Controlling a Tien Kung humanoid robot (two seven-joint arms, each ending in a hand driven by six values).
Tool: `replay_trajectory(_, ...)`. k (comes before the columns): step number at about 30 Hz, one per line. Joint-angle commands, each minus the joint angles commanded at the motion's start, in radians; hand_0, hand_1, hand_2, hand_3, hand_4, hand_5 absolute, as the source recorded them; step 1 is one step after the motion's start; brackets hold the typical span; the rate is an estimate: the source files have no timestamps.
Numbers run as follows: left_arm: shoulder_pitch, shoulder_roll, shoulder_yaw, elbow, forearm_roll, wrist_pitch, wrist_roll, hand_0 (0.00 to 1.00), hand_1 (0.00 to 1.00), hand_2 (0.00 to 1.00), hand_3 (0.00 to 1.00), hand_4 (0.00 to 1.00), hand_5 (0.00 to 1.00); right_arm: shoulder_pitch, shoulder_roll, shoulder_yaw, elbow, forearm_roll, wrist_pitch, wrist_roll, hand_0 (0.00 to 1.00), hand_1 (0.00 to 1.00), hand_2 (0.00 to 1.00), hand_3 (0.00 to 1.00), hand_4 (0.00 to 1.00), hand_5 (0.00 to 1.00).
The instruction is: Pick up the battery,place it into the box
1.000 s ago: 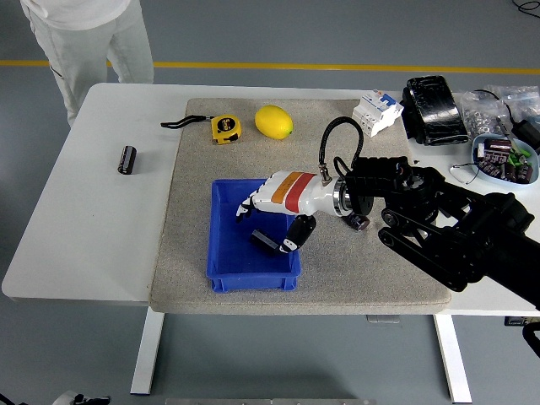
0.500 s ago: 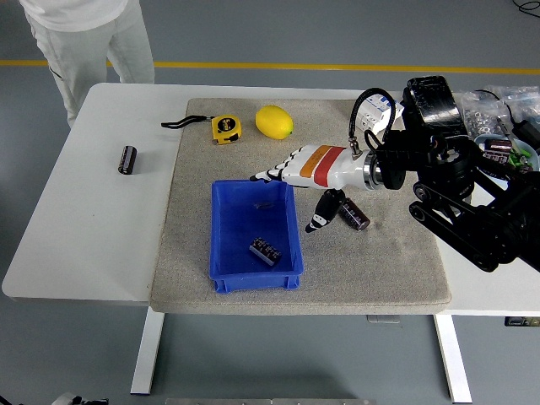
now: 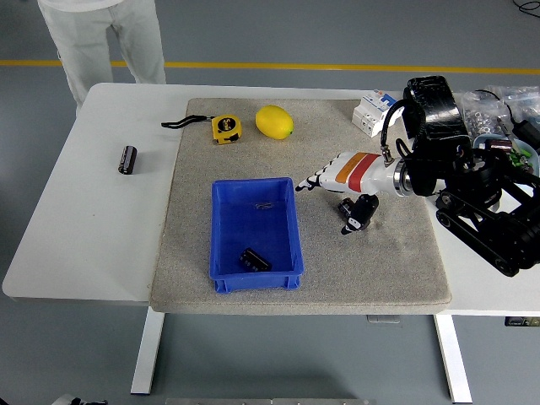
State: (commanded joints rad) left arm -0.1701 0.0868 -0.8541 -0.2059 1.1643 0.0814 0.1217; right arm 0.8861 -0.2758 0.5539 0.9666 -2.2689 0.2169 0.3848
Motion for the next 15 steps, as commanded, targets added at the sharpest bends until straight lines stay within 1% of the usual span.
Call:
replay_trajectory(2,0.0,-0.001,-0.001,0.0,0.0,0.0,0.0,0.799,0.728,0.725,0.561,0.618,0.491,-0.004,-0.005,-0.018,-0.021,0.0,-0.023,-0.003,0.698,0.715,0.795,0.895,0.998,0.154)
replay_trajectory(3,-0.001,-0.001,0.0,0.0,-0.001,0.0,-0.001,0.799,0.727,0.724,0.56,0.617,0.491,-0.005,-0.007,-0.027,-0.03,0.0,-0.035,-0.003,0.668,0.69,0.781,0.905,0.998,0.156)
replay_trajectory(7,-0.002,-0.003,0.004,0.0,-0.008,0.002,-0.002,0.799,0.727,0.724,0.56,0.617,0.491,-0.009,-0.016,-0.054,-0.068,0.0,-0.049,-0.011,0.668,0.69,0.781,0.905,0.998,0.156)
replay_trajectory(11,-0.004,-0.003,0.007,0.0,-0.01,0.001,-0.003,0.799,0.727,0.729,0.561,0.617,0.491,-0.007,-0.019,-0.058,-0.099,0.0,-0.069,-0.013,0.654,0.687,0.777,0.905,0.998,0.141)
replay_trajectory(14,-0.005,-0.003,0.008,0.0,-0.009,0.001,-0.002,0.799,0.727,0.729,0.561,0.617,0.491,-0.006,-0.019,-0.065,-0.114,0.0,-0.104,-0.008,0.654,0.687,0.777,0.905,0.998,0.141)
replay_trajectory(15,-0.004,-0.003,0.008,-0.001,-0.009,0.0,-0.001,0.798,0.727,0.728,0.561,0.617,0.491,-0.007,-0.019,-0.067,-0.118,0.0,-0.111,-0.006,0.592,0.653,0.741,0.848,0.998,0.138)
